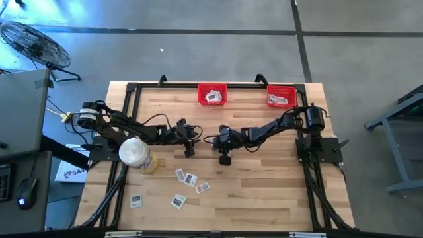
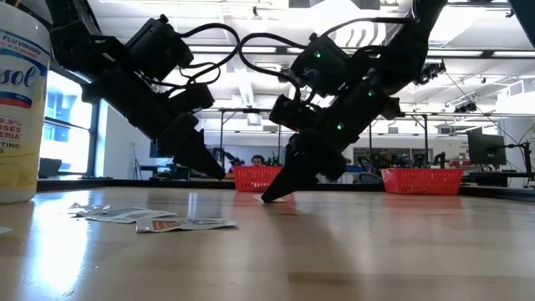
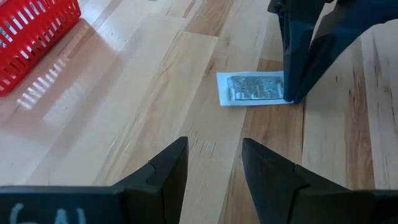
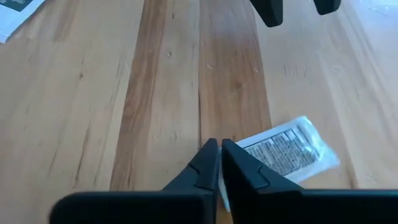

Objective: Pick & Place First Aid Supplies
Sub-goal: Put the ointment pack into the right red bin

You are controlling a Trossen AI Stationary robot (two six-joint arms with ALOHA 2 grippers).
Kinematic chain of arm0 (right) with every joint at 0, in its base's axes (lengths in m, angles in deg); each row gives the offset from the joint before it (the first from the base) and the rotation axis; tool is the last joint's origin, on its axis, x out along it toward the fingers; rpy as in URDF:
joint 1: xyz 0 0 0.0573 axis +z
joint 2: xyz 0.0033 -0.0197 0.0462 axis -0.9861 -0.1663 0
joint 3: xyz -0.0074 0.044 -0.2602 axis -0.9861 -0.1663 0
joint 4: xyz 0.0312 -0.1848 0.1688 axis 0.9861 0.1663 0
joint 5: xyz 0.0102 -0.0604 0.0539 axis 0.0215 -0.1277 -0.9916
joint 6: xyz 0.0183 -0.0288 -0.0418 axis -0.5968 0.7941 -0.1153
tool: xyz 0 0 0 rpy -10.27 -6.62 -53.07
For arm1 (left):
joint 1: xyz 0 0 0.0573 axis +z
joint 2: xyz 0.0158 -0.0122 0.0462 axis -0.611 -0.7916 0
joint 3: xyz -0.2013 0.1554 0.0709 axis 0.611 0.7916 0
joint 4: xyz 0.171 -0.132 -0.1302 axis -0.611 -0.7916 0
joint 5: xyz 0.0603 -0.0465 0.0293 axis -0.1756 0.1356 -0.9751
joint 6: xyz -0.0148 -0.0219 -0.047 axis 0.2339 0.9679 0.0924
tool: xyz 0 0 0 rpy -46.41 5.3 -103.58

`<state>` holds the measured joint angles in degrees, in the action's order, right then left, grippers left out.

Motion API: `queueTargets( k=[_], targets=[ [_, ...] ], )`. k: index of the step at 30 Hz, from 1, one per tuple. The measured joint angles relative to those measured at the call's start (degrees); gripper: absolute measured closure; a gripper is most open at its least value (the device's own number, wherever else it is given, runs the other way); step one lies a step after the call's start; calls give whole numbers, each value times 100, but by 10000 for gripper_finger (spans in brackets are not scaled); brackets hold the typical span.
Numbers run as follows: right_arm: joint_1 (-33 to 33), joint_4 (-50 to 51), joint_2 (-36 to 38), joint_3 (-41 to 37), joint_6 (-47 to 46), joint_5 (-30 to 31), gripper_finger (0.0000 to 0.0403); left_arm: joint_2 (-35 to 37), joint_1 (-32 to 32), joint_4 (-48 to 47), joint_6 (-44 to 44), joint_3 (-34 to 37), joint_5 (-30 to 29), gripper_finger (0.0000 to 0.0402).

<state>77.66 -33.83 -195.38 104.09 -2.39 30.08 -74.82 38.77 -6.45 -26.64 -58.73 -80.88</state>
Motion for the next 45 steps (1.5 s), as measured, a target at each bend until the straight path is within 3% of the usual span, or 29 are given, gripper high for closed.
queueTargets(
  k=[10,24,28,31,38,45],
  targets=[
    [57,-47,254,-53,-426,192,402,0,0,-41,72,0,-6,252],
    [30,1075,1641,-69,-1008,317,403,0,-2,-44,121,-2,-59,252],
    [-36,1699,2200,-59,-1317,626,403,0,-2,-52,121,-2,-70,252],
    [-169,2317,2667,-58,-1677,1207,403,0,-2,-52,123,-2,-72,252],
    [-1001,4352,3616,-50,-2948,2719,403,0,-4,-64,186,-2,-46,252],
    [-2689,5211,3873,-50,-3230,2965,403,0,-4,-66,178,-2,98,252]
  ],
)
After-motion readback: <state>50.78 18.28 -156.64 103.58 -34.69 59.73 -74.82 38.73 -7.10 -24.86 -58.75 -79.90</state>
